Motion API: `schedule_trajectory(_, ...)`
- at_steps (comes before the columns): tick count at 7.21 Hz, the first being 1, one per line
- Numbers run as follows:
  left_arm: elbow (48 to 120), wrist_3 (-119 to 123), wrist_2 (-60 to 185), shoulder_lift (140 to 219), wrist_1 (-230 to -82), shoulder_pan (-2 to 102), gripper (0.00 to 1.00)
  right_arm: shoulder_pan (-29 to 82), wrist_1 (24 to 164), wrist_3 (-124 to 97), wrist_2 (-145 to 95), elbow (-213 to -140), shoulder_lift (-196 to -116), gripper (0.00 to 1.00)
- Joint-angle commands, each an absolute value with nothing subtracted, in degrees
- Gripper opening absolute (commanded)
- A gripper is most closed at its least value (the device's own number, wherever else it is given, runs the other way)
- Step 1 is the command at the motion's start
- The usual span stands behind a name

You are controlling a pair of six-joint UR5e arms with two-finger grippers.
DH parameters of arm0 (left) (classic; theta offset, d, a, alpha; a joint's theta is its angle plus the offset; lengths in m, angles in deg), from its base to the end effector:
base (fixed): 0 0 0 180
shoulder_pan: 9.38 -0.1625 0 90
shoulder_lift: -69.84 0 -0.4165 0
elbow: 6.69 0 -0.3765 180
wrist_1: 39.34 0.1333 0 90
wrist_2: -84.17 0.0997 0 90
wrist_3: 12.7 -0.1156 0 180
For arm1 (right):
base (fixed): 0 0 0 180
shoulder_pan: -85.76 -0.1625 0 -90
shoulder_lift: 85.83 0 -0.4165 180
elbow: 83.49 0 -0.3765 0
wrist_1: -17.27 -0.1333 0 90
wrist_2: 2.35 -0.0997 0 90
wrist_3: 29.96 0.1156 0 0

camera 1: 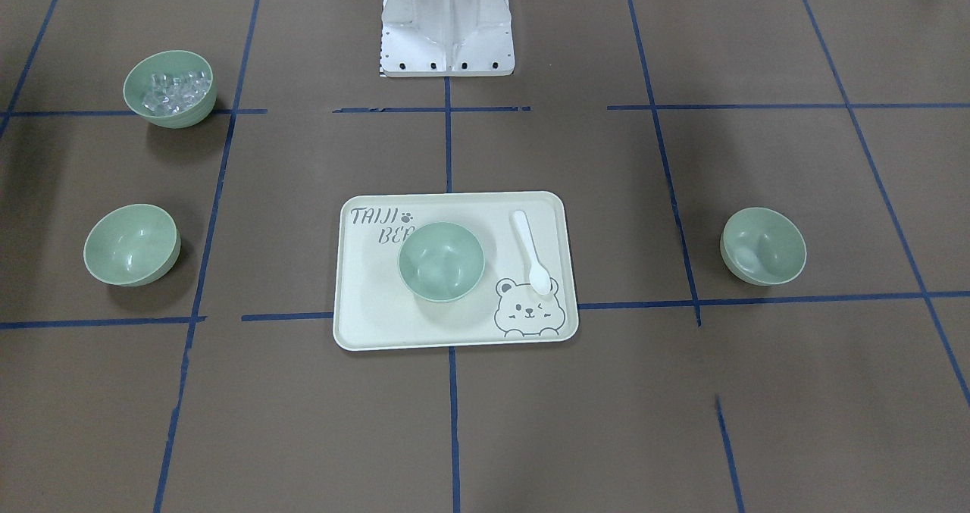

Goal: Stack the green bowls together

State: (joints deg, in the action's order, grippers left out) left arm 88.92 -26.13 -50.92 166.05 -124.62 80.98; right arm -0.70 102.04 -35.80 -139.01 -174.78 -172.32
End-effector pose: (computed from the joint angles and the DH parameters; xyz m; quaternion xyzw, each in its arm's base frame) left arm -0.0547 -0.5223 0.5681 0.1027 0.3730 0.1285 0.9131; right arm 0.0175 -0.5147 0.6075 0.0882 -0.3928 -0.1093 0.9088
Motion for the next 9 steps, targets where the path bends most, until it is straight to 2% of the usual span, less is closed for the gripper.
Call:
schedule_trajectory(1, 86.3, -26.2, -51.4, 169.3, -135.0, 80.9, 1.00, 0.1, 101.8, -27.0, -139.0, -175.2, -170.2, 1.00)
schedule_trajectory(2, 84.0, -26.0, -51.5, 168.6, -140.0, 80.8, 1.00, 0.2, 101.8, -26.9, -139.0, -175.1, -169.5, 1.00)
schedule_trajectory(4, 83.7, -19.1, -51.5, 167.5, -145.0, 77.2, 1.00, 1.9, 99.8, -26.7, -138.7, -175.9, -169.4, 1.00)
schedule_trajectory(5, 83.6, -11.1, -50.8, 165.5, -148.0, 73.8, 1.00, 3.0, 99.7, -25.6, -138.6, -175.8, -169.4, 1.00)
schedule_trajectory(7, 83.3, 8.8, -43.2, 161.3, -163.5, 66.4, 1.00, 3.6, 99.7, -25.5, -138.6, -175.9, -169.4, 1.00)
schedule_trajectory(9, 83.2, 26.4, -39.9, 160.5, -169.3, 58.2, 0.97, 3.6, 99.5, -25.4, -138.6, -175.9, -169.5, 1.00)
